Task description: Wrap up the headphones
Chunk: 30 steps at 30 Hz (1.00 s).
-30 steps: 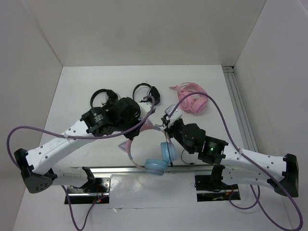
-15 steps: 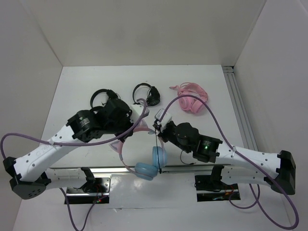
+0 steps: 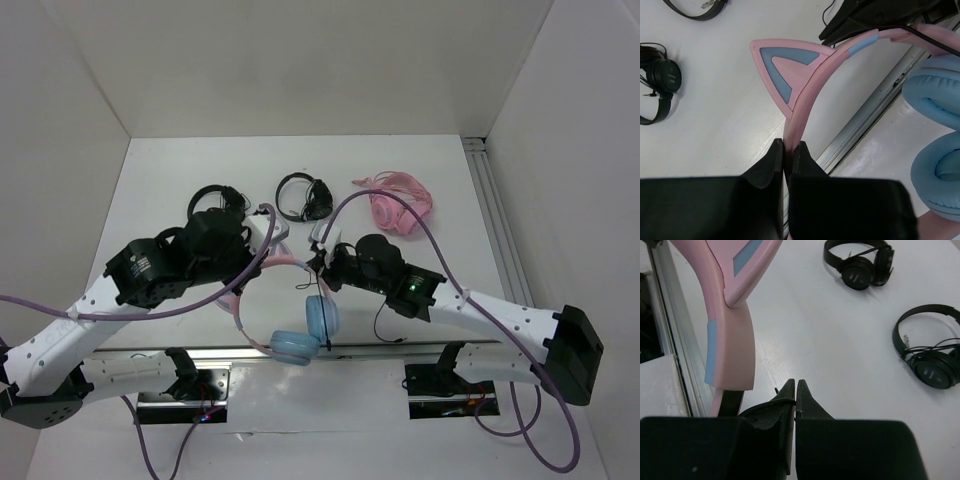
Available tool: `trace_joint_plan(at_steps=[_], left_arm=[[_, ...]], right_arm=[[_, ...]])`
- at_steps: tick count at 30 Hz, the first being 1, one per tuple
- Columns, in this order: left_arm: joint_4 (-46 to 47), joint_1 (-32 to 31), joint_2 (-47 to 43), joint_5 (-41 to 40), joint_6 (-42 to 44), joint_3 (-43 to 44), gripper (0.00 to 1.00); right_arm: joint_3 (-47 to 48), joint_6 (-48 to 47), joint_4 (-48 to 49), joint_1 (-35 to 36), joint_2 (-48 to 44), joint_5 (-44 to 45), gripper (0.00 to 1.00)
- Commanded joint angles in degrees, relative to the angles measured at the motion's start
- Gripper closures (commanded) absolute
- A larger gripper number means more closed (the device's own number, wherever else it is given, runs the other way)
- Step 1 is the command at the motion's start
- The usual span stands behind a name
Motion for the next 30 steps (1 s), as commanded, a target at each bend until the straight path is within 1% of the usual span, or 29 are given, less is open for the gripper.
trace_joint_plan(at_steps=[1, 2, 3, 4, 5, 6, 8, 9, 10, 13, 16, 18, 19, 23, 24, 30], left_arm=[[13.0, -2.1, -3.4, 12.9, -1.9, 3.4, 1.0], [14.9, -2.1, -3.4, 11.6, -2.8, 3.4, 1.0], [15.8, -2.1, -3.4, 8.3, -3.3, 3.4, 1.0], [16.4, -2.1, -3.4, 6.4, -3.3, 3.4, 1.0], [16.4, -2.1, -3.4, 4.6, -4.7, 3.4, 1.0], [17.9, -2.1, -3.4, 1.7, -4.8, 2.9, 1.0], [18.6, -2.1, -3.4, 0.3, -5.3, 2.8, 1.0], [19.1, -2.1, -3.4, -0.3, -5.8, 2.8, 1.0], [19.6, -2.1, -2.9, -0.3, -5.8, 2.8, 1.0], [20.2, -2.1, -2.9, -0.8, -6.5, 2.3, 1.0], [20.9, -2.1, -2.9, -2.1, -7.1, 2.3, 1.0], [21.6, -2.1, -2.9, -3.9, -9.1, 1.8, 1.0], [22.4, -2.1, -3.5, -4.5, -9.1, 1.8, 1.0], [25.5, -2.1, -5.3, -8.7, -12.6, 1.2, 1.0], [26.0, -2.1, -6.0, -11.2, -13.1, 1.2, 1.0], [27.1, -2.1, -6.0, -19.6, -17.7, 2.3, 1.0]], right_arm=[[0.3, 0.2, 1.9, -3.1, 4.7, -4.2, 1.0], [0.3, 0.2, 2.9, -3.7, 6.1, -5.6, 1.0], [-0.2, 1.0, 5.2, -4.2, 6.6, -7.5, 0.99], [-1.0, 2.5, 7.0, -4.7, 6.6, -12.0, 0.98], [-1.7, 3.2, 9.3, -5.8, 7.4, -14.6, 0.93], [-2.6, 4.2, 14.9, -5.8, 7.4, -16.6, 0.91], [-4.8, 7.2, 20.5, -7.0, 8.7, -20.1, 0.89], [-5.3, 8.1, 25.6, -7.0, 8.7, -20.8, 0.87], [-5.3, 9.6, 27.5, -7.6, 9.8, -20.8, 0.83], [-4.7, 11.2, 32.5, -7.6, 12.8, -17.8, 0.83], [-5.5, 14.7, 40.1, -9.0, 14.6, -15.9, 0.83], [-6.4, 16.5, 45.5, -11.0, 16.6, -16.6, 0.82], [-6.9, 18.3, 46.9, -11.7, 17.2, -18.2, 0.8], [-6.9, 20.9, 50.3, -14.1, 20.9, -21.2, 0.8], [-6.9, 20.9, 51.0, -14.2, 22.3, -22.0, 0.8], [-6.9, 23.7, 55.7, -14.2, 27.4, -24.6, 0.8]])
